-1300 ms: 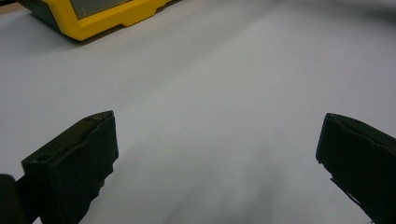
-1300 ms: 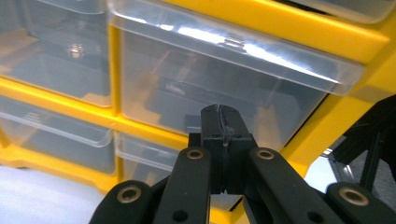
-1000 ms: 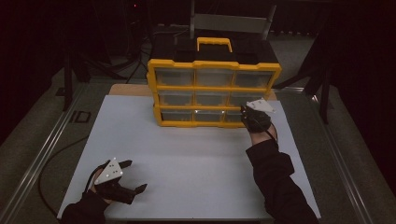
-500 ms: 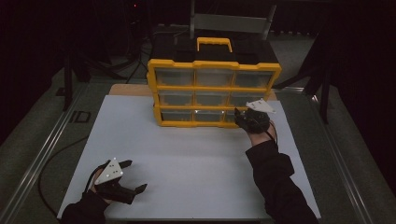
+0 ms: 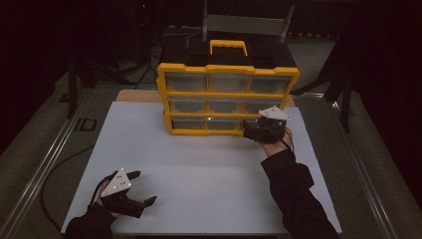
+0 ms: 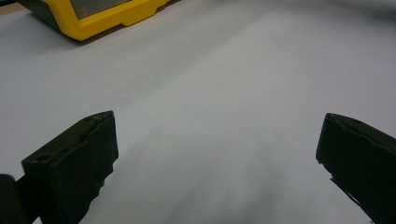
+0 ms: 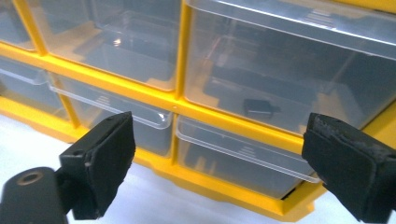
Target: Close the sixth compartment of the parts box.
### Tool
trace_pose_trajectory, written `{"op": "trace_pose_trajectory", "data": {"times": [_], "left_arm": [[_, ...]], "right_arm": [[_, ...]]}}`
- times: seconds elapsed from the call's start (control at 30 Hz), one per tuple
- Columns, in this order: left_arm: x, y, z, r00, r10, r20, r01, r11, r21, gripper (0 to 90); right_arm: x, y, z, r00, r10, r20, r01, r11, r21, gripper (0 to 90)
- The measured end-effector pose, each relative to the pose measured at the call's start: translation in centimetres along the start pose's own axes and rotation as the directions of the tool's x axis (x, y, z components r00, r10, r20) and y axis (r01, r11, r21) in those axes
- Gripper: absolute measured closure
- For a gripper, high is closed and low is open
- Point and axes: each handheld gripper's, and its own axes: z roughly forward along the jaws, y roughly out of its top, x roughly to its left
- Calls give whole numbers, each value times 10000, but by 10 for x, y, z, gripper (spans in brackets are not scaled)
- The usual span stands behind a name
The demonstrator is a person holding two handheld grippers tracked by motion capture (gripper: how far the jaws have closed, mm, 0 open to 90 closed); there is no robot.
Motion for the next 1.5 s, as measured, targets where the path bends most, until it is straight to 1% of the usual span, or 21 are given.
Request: {"op": "trace_pose_trajectory", "data": {"times": [0.2, 0.27, 0.33, 0.37, 0.4, 0.43, 0.47, 0.5, 0.53, 0.57, 0.6, 0.67, 0.73, 0.8, 0.87, 0.97, 1.13, 1.3, 1.37, 1.5], "left_arm": [[0, 0, -1, 10000, -18, -19, 18, 10000, 2, 3], [0, 0, -1, 10000, 11, -15, -11, 10000, -1, 3], [0, 0, 0, 10000, 3, -2, -3, 10000, -3, 3], [0, 0, 0, 10000, 9, 2, -9, 10000, 2, 3], [0, 0, 0, 10000, 9, -2, -9, 10000, 8, 4], [0, 0, 0, 10000, 1, 4, -1, 10000, 3, 3], [0, 0, 0, 10000, 3, 0, -3, 10000, 2, 4], [0, 0, 0, 10000, 5, -6, -5, 10000, -2, 4], [0, 0, 0, 10000, 5, -6, -5, 10000, -2, 3], [0, 0, 0, 10000, -4, -7, 4, 10000, -4, 3], [0, 0, 0, 10000, -8, -7, 8, 10000, 6, 3], [0, 0, 0, 10000, 4, -5, -4, 10000, 8, 3], [0, 0, 0, 10000, 5, -2, -5, 10000, -1, 4], [0, 0, -1, 10000, 2, -3, -2, 10000, -15, 3], [0, 0, -1, 10000, -19, -7, 19, 10000, -16, 3], [0, 0, -1, 10000, 5, -5, -5, 10000, -21, 3], [0, 0, -1, 10000, -9, 5, 9, 10000, -3, 3], [0, 0, -1, 10000, 22, -3, -22, 10000, 11, 3], [-1, 0, -1, 10000, 36, 10, -36, 10000, 7, 3], [0, 0, -1, 10000, 31, 19, -31, 10000, -27, 3]], "right_arm": [[1, 1, -2, 9990, 1, -439, -8, 9999, -143, 92], [2, 1, -2, 9979, -65, -648, 56, 9999, -128, 92], [3, 2, -4, 9970, -163, -755, 151, 9997, -166, 92], [3, 2, -4, 9954, -178, -938, 166, 9998, -134, 92], [3, 3, -4, 9943, -223, -1046, 206, 9996, -168, 92], [3, 3, -5, 9944, -252, -1025, 234, 9995, -189, 92], [3, 4, -5, 9923, -207, -1225, 184, 9996, -193, 92], [3, 4, -6, 9913, -208, -1298, 180, 9996, -233, 92], [3, 4, -6, 9913, -208, -1298, 180, 9996, -233, 92], [4, 6, -8, 9900, -209, -1393, 170, 9994, -286, 92], [4, 6, -8, 9901, -263, -1381, 222, 9993, -311, 92], [6, 7, -10, 9880, -339, -1510, 294, 9991, -318, 92], [7, 7, -11, 9877, -316, -1533, 263, 9990, -361, 93], [7, 8, -13, 9854, -434, -1649, 379, 9986, -363, 92], [9, 8, -15, 9848, -529, -1654, 477, 9982, -350, 93], [10, 7, -17, 9809, -500, -1882, 435, 9983, -380, 92], [12, 5, -21, 9764, -784, -2011, 691, 9962, -533, 92], [13, -1, -27, 9712, -793, -2249, 662, 9957, -650, 92], [14, -3, -29, 9705, -855, -2254, 707, 9948, -730, 92], [14, -9, -32, 9622, -968, -2544, 799, 9939, -760, 92]]}}
